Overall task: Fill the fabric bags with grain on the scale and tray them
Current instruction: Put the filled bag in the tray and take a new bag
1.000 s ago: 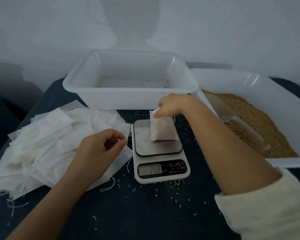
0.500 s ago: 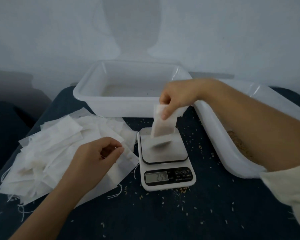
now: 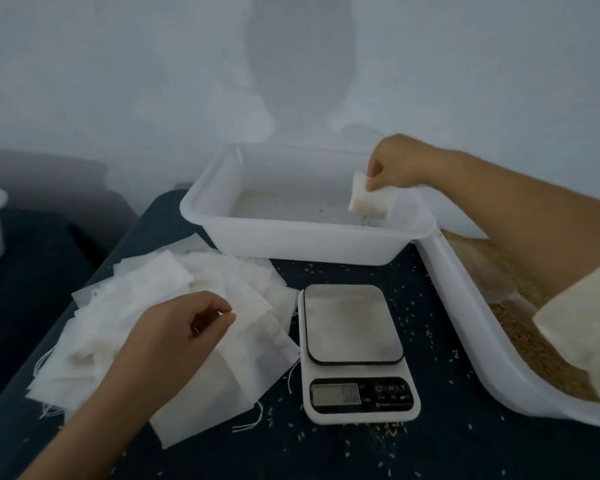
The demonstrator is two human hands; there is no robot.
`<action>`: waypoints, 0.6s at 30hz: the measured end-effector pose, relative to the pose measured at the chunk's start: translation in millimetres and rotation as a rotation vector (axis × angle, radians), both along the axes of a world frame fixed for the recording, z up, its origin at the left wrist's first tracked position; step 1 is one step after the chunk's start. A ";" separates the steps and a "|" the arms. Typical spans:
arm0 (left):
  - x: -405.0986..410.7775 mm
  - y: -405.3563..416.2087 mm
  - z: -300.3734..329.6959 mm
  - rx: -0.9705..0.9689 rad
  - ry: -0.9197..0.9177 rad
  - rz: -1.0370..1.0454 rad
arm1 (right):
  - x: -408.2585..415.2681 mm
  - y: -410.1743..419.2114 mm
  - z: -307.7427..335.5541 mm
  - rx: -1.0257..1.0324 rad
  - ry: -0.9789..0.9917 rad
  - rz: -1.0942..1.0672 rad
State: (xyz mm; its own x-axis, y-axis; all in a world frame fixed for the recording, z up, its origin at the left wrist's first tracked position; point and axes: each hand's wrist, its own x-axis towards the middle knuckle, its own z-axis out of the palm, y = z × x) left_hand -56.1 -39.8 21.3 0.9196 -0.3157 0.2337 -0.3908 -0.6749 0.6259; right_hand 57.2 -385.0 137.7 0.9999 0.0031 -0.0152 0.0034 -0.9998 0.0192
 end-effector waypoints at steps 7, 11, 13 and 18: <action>-5.2 11.4 -4.3 0.046 -0.022 0.023 | -11.0 -10.9 -67.1 0.049 0.142 -0.049; -8.3 13.5 -1.0 0.093 -0.059 0.018 | -21.6 -16.8 -52.6 -0.006 0.207 -0.040; -9.8 13.3 0.3 0.094 -0.070 0.015 | -26.3 -19.9 -46.4 -0.045 0.227 -0.040; -12.1 16.4 -4.1 0.171 -0.125 -0.003 | -37.1 -19.8 -40.1 -0.060 0.286 -0.046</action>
State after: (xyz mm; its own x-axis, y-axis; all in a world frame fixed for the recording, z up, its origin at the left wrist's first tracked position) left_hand -68.2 -23.4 17.2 0.8858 -0.3632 0.2887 -0.4603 -0.7661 0.4486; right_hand 20.1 -404.8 97.6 0.9539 -0.0516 -0.2956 -0.0281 -0.9961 0.0832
